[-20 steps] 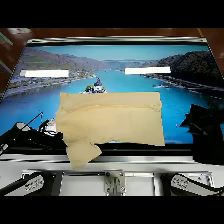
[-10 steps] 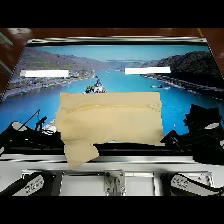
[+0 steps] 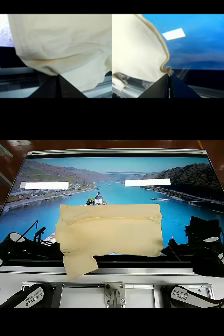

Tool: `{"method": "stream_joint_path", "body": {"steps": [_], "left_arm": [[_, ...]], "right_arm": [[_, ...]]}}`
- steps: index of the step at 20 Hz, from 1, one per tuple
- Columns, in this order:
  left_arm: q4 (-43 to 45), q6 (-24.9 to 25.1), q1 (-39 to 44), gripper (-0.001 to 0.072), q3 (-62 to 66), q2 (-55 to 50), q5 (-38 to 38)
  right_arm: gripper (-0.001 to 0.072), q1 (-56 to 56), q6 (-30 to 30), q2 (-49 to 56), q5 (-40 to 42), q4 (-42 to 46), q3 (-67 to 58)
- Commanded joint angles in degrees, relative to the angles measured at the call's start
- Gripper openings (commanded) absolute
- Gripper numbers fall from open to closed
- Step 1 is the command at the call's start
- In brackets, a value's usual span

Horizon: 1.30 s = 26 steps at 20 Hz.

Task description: Fold the shirts.

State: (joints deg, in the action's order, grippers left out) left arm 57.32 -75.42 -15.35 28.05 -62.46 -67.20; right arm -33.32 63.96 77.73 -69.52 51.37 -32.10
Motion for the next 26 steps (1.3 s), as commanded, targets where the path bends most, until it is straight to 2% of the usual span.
{"method": "stream_joint_path", "body": {"steps": [1, 4, 7, 11, 15, 19, 23, 26], "left_arm": [[0.0, 1.3, 0.0, 0.0034, 3.9, 0.1, -0.1], [-1.4, 1.7, 0.0, 0.0034, 11.8, 0.0, -2.0], [-1.8, 1.7, 0.0, 0.0034, 20.1, -0.6, -2.7], [-2.7, 1.3, 0.0, 0.0034, 27.5, -7.2, -1.4], [-9.0, 1.9, 0.0, 0.0034, 36.6, -17.7, -0.3], [-11.5, 1.9, 1.2, 0.0034, 46.1, -27.1, 1.3], [-11.7, 0.7, 3.1, 0.0034, 51.9, -35.5, 2.5], [-12.7, -0.9, 3.2, 0.0034, 53.9, -39.1, 5.3]], "right_arm": [[0.0056, 0.4, -6.4, 0.0, -2.6, -5.1, -0.5], [0.0055, 5.1, -7.6, 0.0, -1.4, -5.0, -4.2], [0.0056, 12.3, -6.1, 0.0, 4.0, -4.2, -12.2], [0.0055, 18.3, 1.3, 0.9, 14.5, 1.8, -25.2], [0.0055, 18.8, 4.3, 7.1, 15.0, 7.4, -35.3], [0.0056, 20.3, 4.8, 13.3, 16.8, 7.5, -39.8], [0.0056, 23.3, 6.2, 17.4, 25.4, 7.5, -40.4], [0.0056, 23.7, 7.5, 19.2, 28.5, 7.6, -40.4]]}}
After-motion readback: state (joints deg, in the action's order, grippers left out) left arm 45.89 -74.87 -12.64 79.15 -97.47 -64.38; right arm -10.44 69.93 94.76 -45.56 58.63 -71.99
